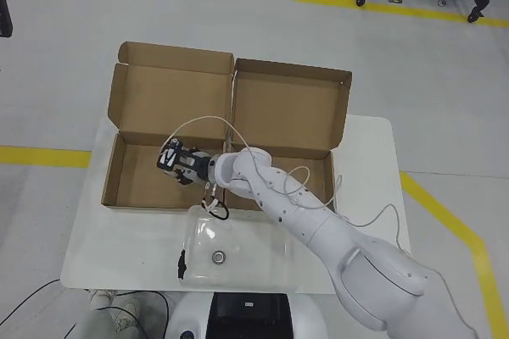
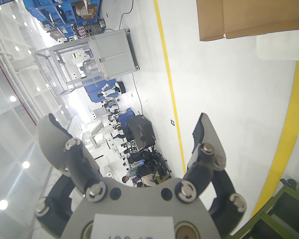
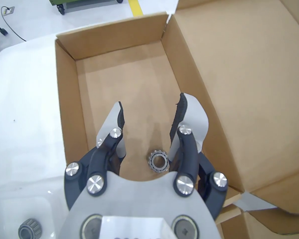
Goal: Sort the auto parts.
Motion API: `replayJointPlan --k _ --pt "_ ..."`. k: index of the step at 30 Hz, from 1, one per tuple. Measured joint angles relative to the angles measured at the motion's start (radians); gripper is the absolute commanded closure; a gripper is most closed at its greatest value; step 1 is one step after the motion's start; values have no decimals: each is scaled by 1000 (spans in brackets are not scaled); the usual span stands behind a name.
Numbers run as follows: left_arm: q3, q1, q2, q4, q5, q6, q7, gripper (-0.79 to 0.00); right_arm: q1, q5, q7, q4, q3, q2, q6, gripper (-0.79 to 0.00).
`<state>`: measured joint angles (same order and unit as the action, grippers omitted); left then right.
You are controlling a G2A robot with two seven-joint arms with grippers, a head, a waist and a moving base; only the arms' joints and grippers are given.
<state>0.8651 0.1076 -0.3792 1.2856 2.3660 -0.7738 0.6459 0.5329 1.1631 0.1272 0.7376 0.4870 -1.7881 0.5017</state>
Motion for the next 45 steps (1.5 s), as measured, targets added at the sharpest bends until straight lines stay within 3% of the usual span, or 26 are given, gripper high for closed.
replayJointPlan --k 6,17,28,36,45 --pt "0 0 0 0 0 0 0 -785 79 69 -9 181 63 66 70 -459" --pt "0 0 0 0 0 0 0 -785 314 174 -6 466 239 200 235 -526" --pt "0 0 0 0 0 0 0 -785 629 303 170 869 404 316 373 -514" --pt "0 0 0 0 0 0 0 -785 770 352 169 992 504 367 432 -502" --pt "0 0 0 0 0 0 0 -785 859 535 48 1047 521 410 476 -434"
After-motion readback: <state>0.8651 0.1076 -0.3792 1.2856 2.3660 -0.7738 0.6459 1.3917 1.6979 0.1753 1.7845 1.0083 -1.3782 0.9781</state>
